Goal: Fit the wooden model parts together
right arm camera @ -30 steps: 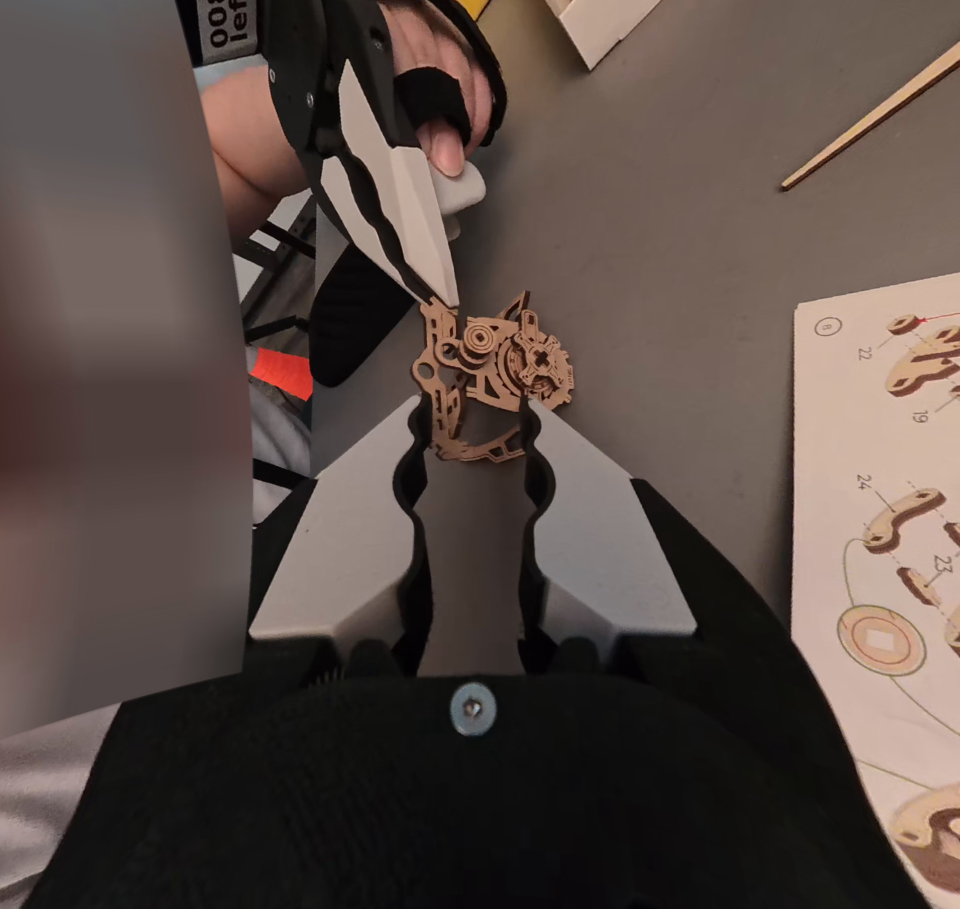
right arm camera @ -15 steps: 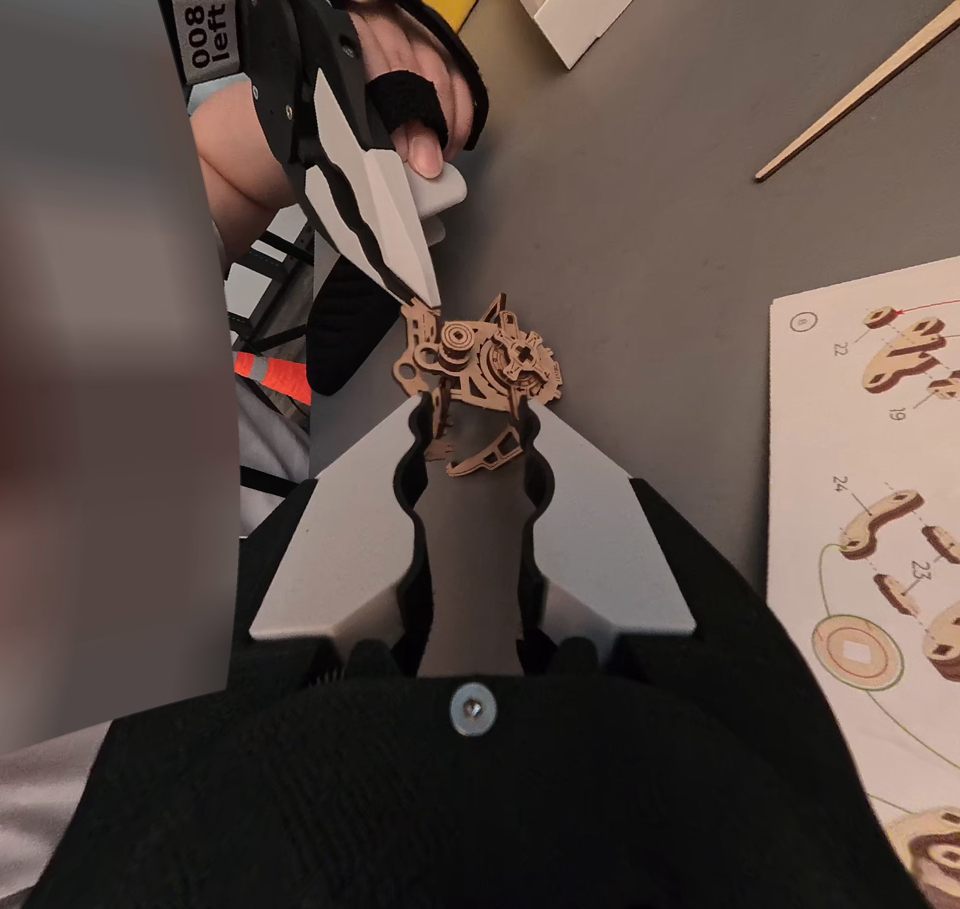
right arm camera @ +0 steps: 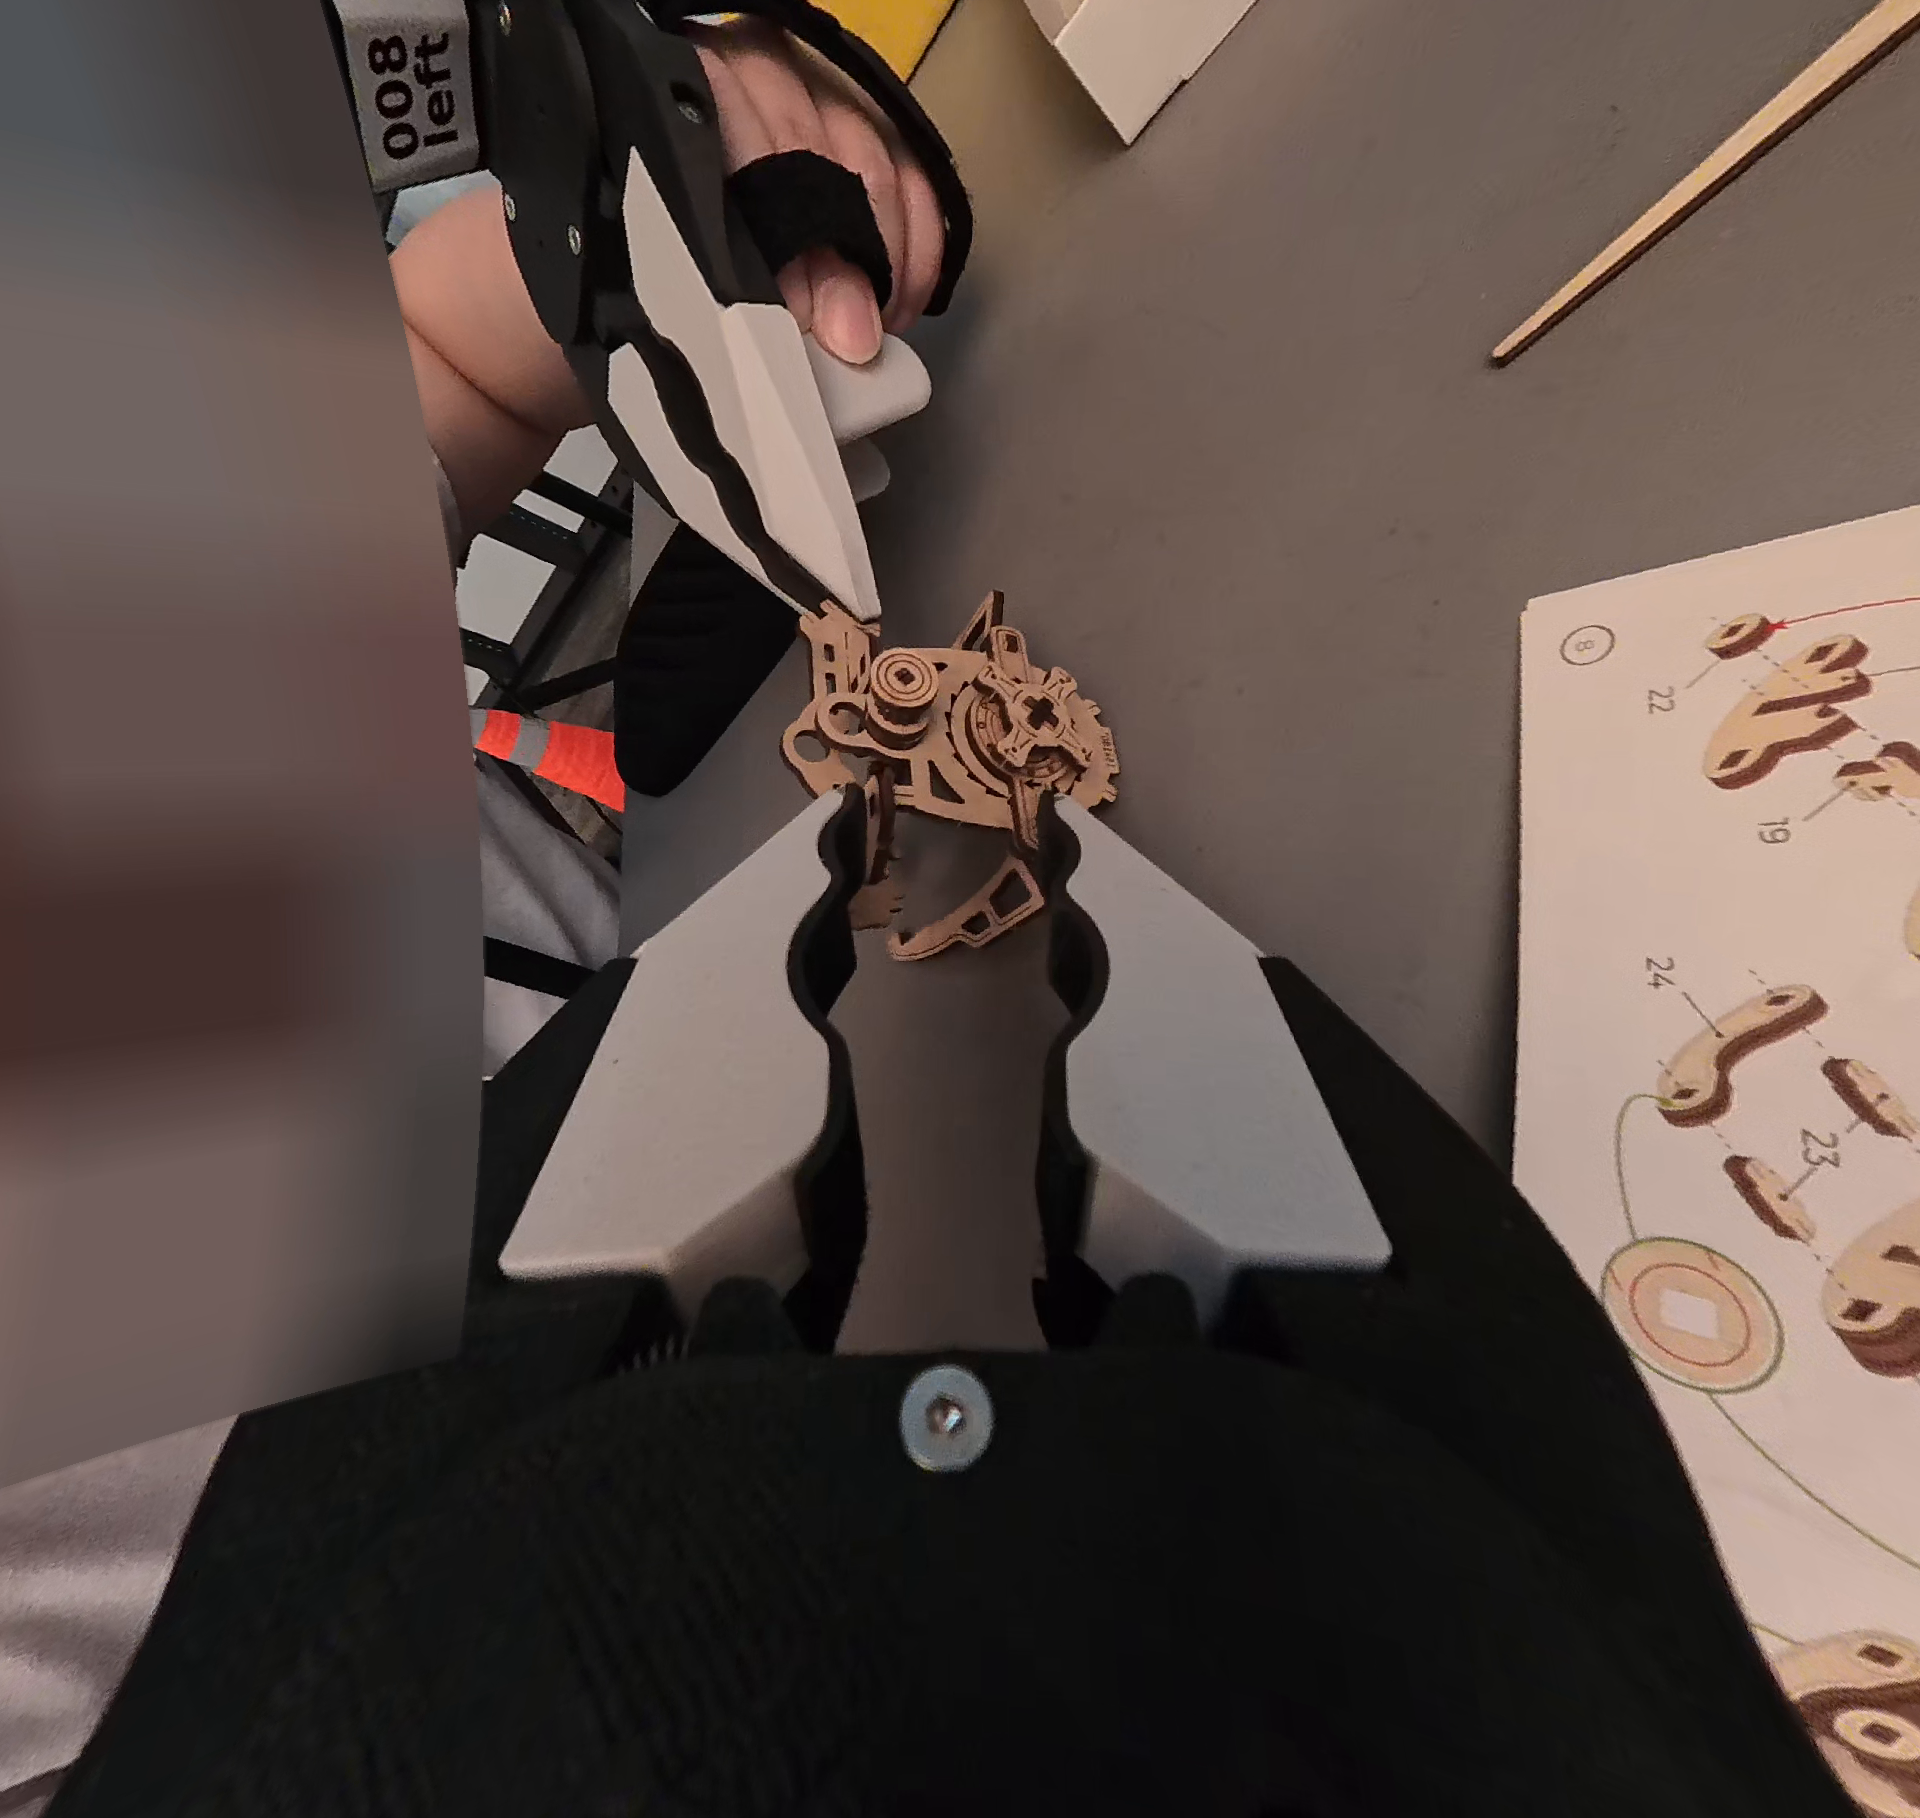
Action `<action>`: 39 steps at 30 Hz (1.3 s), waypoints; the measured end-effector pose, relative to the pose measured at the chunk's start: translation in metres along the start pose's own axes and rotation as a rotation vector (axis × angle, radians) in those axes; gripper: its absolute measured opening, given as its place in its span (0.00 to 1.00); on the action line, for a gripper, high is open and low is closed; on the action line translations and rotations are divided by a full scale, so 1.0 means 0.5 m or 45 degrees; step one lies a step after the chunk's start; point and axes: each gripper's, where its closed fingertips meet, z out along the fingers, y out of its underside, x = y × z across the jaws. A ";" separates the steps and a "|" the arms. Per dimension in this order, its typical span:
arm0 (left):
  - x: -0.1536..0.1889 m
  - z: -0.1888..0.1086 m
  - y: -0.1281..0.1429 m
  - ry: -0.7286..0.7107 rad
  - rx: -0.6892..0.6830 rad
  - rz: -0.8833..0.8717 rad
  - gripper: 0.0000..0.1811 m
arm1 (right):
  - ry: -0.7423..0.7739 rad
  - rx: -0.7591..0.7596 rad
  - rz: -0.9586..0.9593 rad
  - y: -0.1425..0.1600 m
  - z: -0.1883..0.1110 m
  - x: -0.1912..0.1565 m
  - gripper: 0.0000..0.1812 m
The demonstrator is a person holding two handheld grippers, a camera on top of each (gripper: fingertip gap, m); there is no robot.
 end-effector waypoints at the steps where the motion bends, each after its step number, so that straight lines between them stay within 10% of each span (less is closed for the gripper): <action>1: 0.000 0.000 0.001 0.000 -0.002 -0.005 0.00 | -0.004 0.002 0.001 -0.001 0.000 0.000 0.17; 39: -0.005 -0.002 0.007 -0.047 0.030 -0.075 0.00 | -0.172 0.053 0.069 -0.015 -0.001 -0.005 0.15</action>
